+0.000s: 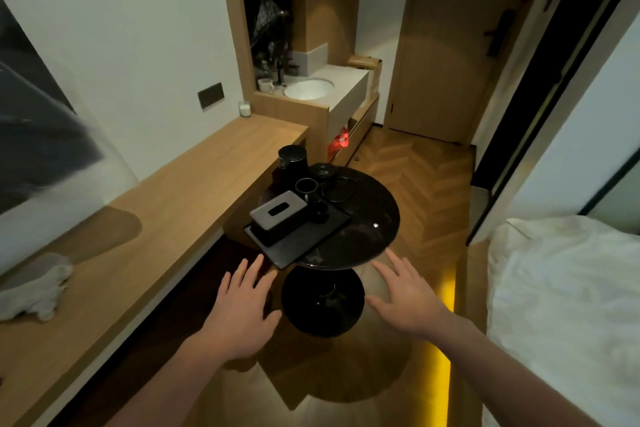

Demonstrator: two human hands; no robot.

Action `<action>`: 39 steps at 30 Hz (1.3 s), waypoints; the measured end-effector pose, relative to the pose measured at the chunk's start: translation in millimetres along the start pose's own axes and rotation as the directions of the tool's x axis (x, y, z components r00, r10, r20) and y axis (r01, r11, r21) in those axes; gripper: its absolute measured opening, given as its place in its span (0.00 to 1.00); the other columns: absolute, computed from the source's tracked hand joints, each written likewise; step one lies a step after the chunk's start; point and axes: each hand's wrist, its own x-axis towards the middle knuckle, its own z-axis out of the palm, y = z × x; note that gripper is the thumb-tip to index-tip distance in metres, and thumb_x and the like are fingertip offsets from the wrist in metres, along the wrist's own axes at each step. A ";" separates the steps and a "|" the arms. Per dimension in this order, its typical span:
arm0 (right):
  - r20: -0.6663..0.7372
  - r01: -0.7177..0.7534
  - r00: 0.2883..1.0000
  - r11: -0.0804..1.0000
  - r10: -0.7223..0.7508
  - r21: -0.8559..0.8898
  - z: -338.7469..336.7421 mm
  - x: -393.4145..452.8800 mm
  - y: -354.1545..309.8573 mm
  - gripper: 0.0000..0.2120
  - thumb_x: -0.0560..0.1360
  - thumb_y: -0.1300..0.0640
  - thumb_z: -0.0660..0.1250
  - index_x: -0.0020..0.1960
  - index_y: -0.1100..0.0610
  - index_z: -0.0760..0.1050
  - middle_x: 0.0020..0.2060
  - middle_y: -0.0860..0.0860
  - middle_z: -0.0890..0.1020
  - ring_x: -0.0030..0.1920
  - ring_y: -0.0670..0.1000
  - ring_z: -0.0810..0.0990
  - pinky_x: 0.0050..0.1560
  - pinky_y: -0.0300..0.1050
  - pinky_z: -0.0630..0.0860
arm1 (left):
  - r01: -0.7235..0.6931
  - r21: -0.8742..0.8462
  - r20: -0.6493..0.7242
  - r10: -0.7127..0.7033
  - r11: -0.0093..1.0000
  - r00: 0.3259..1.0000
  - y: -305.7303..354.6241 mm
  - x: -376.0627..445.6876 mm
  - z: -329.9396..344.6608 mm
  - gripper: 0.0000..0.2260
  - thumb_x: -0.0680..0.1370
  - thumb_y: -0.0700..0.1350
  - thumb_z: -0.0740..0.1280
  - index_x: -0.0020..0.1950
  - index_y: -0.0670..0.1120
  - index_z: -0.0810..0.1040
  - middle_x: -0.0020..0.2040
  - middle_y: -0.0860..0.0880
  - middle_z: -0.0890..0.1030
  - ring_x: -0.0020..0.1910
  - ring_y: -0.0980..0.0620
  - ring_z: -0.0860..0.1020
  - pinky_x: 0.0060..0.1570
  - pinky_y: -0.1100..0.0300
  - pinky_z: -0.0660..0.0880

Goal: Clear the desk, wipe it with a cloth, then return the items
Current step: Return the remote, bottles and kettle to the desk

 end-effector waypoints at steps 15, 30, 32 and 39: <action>0.059 0.032 0.998 0.999 -0.032 0.011 -71.0 151.5 68.3 0.35 0.82 0.39 0.61 0.84 0.43 0.49 0.84 0.46 0.43 0.83 0.54 0.42 0.82 0.57 0.51 | 0.125 -0.035 0.005 -0.125 0.991 0.992 20.7 147.2 -9.0 0.34 0.83 0.61 0.59 0.84 0.55 0.47 0.84 0.50 0.38 0.82 0.46 0.36 0.80 0.44 0.38; 0.141 0.025 0.990 1.000 -0.024 -0.010 -130.6 362.3 113.7 0.35 0.83 0.40 0.61 0.84 0.43 0.49 0.83 0.45 0.43 0.83 0.52 0.43 0.82 0.54 0.51 | 0.219 -0.149 0.058 -0.213 0.964 0.975 9.9 399.2 -30.3 0.34 0.82 0.61 0.60 0.84 0.52 0.51 0.85 0.48 0.44 0.83 0.44 0.44 0.81 0.45 0.47; 0.170 0.044 0.985 0.999 -0.042 -0.008 -134.9 386.1 117.8 0.35 0.83 0.40 0.61 0.84 0.43 0.49 0.83 0.44 0.43 0.83 0.52 0.42 0.82 0.54 0.51 | 0.243 -0.167 0.060 -0.236 0.956 0.970 7.1 419.9 -33.5 0.34 0.82 0.60 0.62 0.84 0.52 0.52 0.85 0.48 0.45 0.83 0.44 0.45 0.81 0.46 0.48; 0.256 0.157 0.957 0.987 -0.140 -0.046 -145.1 489.3 135.3 0.35 0.82 0.40 0.61 0.84 0.44 0.50 0.83 0.45 0.43 0.83 0.53 0.43 0.82 0.54 0.51 | 0.406 -0.302 0.082 -0.401 0.863 0.913 -16.0 492.5 -24.5 0.33 0.81 0.57 0.65 0.83 0.51 0.57 0.84 0.48 0.51 0.82 0.42 0.53 0.78 0.45 0.58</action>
